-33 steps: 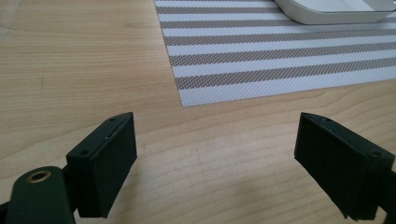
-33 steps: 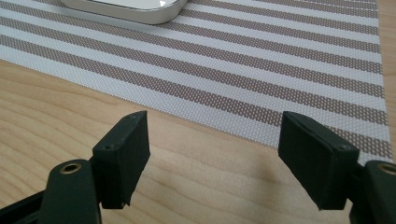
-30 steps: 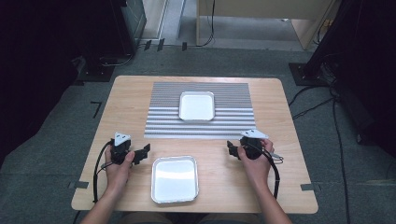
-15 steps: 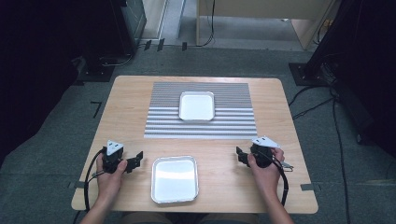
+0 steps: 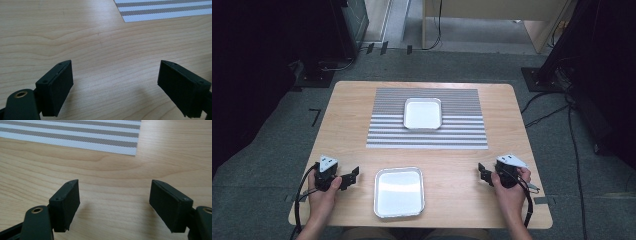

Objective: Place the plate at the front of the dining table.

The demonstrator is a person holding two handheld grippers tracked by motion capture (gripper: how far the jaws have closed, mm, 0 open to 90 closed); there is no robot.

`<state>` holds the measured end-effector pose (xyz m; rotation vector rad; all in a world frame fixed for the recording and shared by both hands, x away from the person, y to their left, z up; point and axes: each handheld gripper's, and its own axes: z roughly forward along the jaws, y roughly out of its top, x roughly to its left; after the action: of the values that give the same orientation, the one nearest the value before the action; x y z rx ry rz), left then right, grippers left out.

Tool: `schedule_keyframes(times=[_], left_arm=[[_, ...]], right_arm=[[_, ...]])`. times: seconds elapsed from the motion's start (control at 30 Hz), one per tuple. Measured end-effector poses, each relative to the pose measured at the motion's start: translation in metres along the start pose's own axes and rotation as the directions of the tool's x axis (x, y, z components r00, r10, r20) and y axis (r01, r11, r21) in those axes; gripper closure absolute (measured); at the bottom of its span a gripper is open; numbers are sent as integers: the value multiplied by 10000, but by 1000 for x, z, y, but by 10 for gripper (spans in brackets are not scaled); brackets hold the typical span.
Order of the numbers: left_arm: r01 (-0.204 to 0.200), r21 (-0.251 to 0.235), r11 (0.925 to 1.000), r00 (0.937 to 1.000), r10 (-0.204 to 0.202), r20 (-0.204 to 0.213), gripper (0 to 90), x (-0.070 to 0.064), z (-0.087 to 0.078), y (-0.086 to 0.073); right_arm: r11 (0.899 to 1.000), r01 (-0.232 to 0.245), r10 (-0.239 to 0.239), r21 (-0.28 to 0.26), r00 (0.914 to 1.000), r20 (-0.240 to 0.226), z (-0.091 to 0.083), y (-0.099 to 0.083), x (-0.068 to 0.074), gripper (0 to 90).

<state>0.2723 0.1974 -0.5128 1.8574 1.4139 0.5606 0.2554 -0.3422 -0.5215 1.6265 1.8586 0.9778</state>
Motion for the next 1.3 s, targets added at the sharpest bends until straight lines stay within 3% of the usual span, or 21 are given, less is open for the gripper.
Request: schedule_keyframes(times=[0.33, 1.1, 1.3], left_arm=[[165, 127, 9998, 9996, -162, -228, 128, 9, -5, -5], [-102, 412, 9991, 9912, 156, -1311, 128, 35, -18, -17], [-119, 434, 9990, 9921, 172, -1244, 127, 38, -21, -20]], right_arm=[[9997, -220, 220, -57, 9997, 130, -12, -9, -17, 241], [9992, -394, 388, 98, 9979, 525, -37, -26, -50, 244], [9988, -436, 423, 217, 9976, 554, -40, -29, -56, 244]])
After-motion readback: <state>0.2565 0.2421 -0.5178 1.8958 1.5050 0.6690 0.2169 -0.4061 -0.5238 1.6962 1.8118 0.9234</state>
